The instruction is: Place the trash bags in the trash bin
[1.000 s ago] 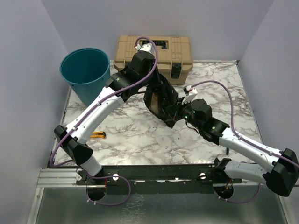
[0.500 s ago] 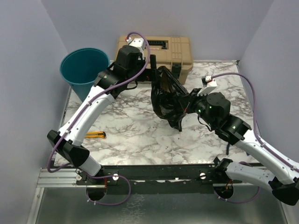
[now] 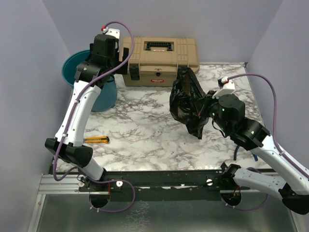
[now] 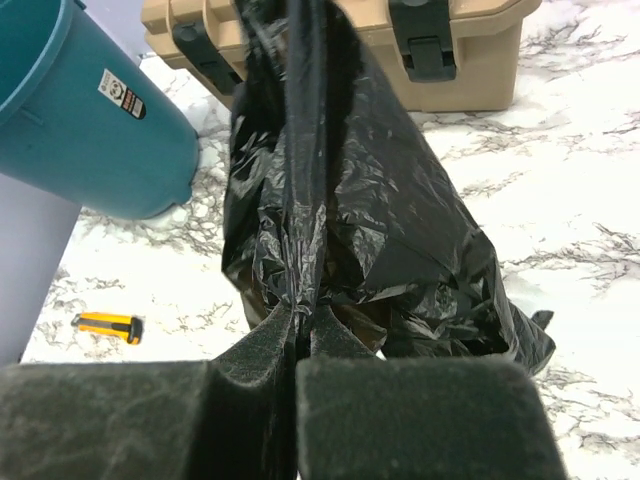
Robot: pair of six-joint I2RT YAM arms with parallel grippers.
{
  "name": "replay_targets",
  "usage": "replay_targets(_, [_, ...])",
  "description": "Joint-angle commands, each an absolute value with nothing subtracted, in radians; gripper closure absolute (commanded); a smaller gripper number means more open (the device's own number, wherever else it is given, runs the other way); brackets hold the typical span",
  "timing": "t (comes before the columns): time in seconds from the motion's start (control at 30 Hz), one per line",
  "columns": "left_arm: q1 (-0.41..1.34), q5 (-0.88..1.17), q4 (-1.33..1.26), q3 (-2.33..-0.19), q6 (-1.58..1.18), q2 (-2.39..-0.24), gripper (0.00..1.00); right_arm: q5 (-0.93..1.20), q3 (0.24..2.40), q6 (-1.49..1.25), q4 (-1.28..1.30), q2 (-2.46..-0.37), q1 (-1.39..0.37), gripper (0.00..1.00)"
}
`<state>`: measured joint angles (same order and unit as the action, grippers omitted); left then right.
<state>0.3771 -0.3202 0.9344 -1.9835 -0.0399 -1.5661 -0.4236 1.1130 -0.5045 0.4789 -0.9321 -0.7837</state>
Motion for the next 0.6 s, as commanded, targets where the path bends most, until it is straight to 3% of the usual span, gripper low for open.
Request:
replay_targets(0.0, [0.242, -0.384, 1.009, -1.998, 0.032, -1.638, 0.01, -0.458, 1.129, -0.521, 0.534, -0.877, -0.78, 0.99])
replay_targets(0.17, [0.145, -0.264, 0.994, -1.978, 0.023, -1.724, 0.01, -0.458, 1.144, -0.496, 0.57, -0.865, -0.78, 0.99])
replay_targets(0.27, [0.132, -0.219, 1.001, -1.972, 0.029, -1.765, 0.09, -0.442, 1.152, -0.489, 0.588, -0.873, -0.781, 0.99])
replay_targets(0.43, [0.126, -0.069, 0.95, -1.93, 0.027, -1.748, 0.14, -0.408, 1.119, -0.503, 0.566, -0.868, -0.78, 0.99])
replay_targets(0.57, [0.119, -0.09, 0.941, -1.922, 0.016, -1.747, 0.12, -0.378, 1.107, -0.513, 0.556, -0.875, -0.78, 0.99])
